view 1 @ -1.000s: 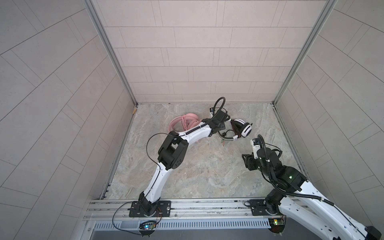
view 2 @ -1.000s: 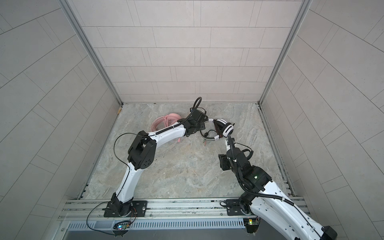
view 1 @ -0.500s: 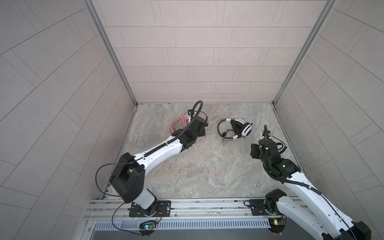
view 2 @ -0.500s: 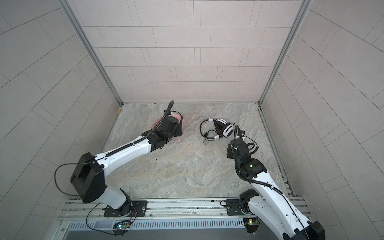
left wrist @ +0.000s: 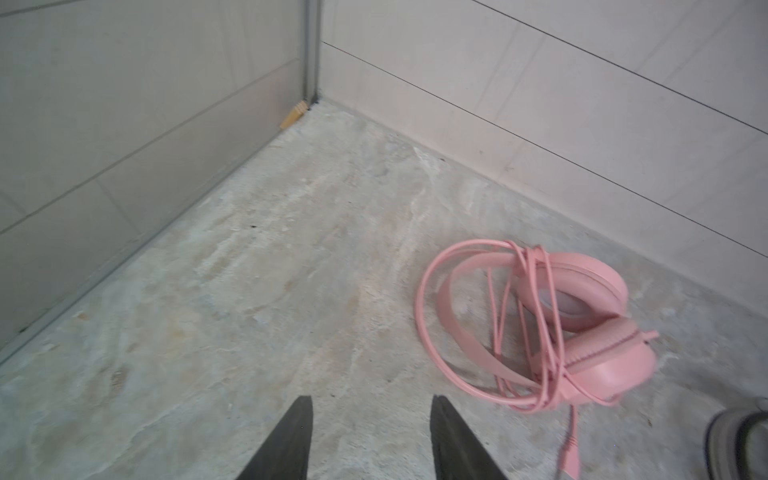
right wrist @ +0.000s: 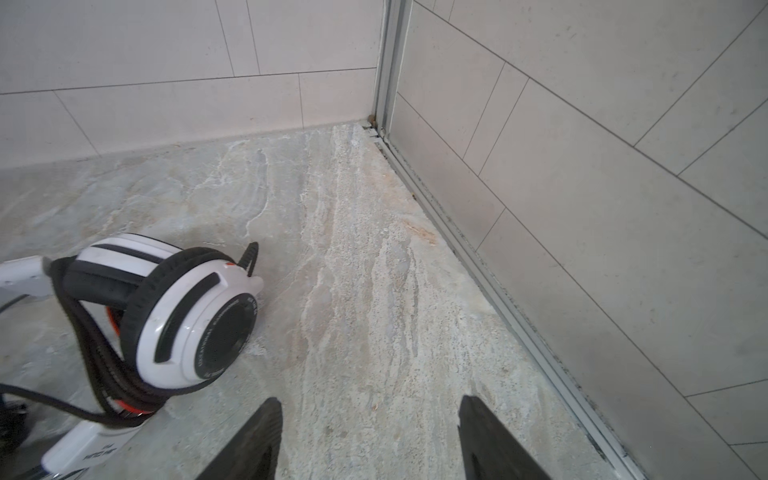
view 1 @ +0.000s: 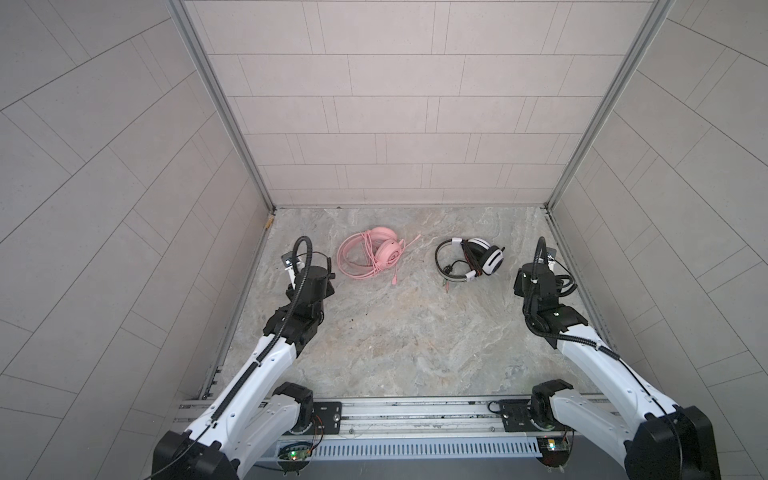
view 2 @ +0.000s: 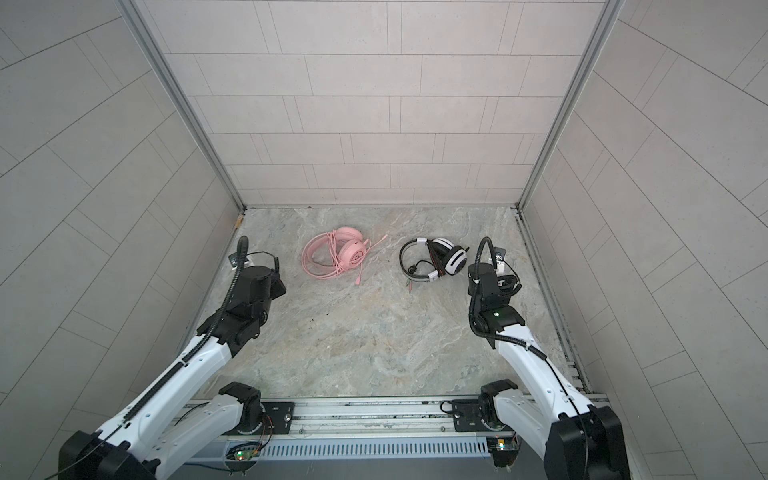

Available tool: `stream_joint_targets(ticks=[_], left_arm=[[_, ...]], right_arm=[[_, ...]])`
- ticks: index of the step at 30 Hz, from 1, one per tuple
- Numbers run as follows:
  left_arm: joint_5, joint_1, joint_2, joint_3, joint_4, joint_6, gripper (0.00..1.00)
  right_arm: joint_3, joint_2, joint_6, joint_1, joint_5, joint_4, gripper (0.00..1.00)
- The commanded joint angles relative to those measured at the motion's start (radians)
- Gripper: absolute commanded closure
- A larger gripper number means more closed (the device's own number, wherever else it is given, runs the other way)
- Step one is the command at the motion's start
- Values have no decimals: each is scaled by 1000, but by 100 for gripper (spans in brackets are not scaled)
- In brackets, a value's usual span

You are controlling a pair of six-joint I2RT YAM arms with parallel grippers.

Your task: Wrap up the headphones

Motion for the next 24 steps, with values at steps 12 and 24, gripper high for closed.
stream_joint_targets(ticks=[12, 24], left_arm=[[-357, 62, -176, -355, 343, 13, 51], [-378, 161, 184, -381, 781, 191, 52]], right_arm=[[-229, 254, -241, -85, 18, 708, 30], [-257, 516, -264, -81, -131, 1074, 29]])
